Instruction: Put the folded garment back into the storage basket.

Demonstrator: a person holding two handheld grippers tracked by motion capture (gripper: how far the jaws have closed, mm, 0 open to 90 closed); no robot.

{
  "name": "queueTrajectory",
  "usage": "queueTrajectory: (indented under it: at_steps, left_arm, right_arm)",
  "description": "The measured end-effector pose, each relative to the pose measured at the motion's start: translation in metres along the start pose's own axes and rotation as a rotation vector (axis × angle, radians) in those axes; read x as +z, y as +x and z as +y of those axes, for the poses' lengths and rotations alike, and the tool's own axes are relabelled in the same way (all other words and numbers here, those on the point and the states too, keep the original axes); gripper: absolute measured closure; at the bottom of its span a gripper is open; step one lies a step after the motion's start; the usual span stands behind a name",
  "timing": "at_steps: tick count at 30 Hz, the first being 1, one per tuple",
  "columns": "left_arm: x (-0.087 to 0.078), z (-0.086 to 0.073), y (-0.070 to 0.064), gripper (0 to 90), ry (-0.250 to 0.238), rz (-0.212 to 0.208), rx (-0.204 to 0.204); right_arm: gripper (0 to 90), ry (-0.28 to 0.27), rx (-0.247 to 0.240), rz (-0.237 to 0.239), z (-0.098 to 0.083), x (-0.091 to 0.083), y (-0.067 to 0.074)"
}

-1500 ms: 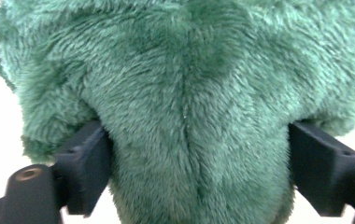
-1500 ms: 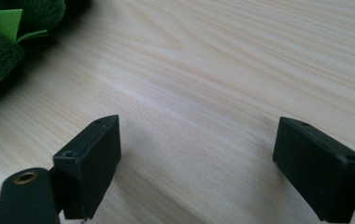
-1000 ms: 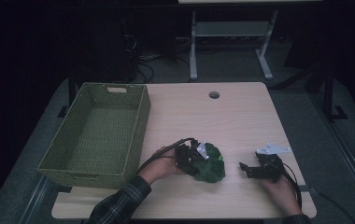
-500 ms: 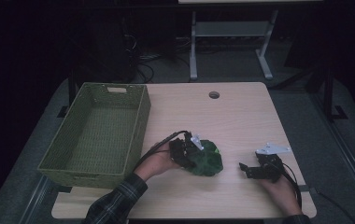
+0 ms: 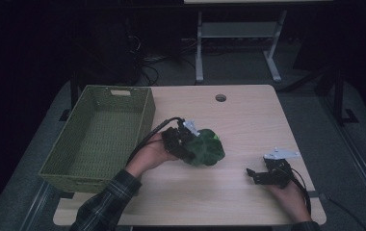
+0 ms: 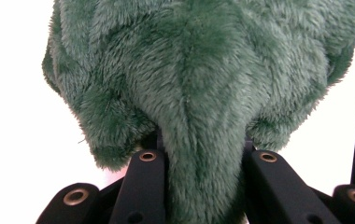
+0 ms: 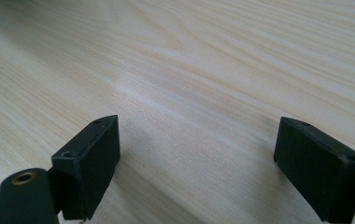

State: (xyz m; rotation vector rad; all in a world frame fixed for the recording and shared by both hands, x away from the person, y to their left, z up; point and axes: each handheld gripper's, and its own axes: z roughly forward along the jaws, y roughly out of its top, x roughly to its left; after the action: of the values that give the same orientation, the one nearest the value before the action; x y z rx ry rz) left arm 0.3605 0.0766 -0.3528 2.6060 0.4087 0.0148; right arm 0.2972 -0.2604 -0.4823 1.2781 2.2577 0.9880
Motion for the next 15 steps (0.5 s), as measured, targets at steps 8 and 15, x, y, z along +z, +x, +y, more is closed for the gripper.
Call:
queueTrajectory:
  at_steps: [8,15]
  left_arm:
    - [-0.035,-0.009,0.009,74.0,-0.034,0.039,-0.044]
    - [-0.061,-0.018,0.016,73.9,-0.046,0.078,-0.063]
  right_arm:
    - [13.0,0.002,0.0,0.001,0.0,0.0,0.0]
    - [12.8,0.003,-0.001,0.002,0.0,0.0,0.0]
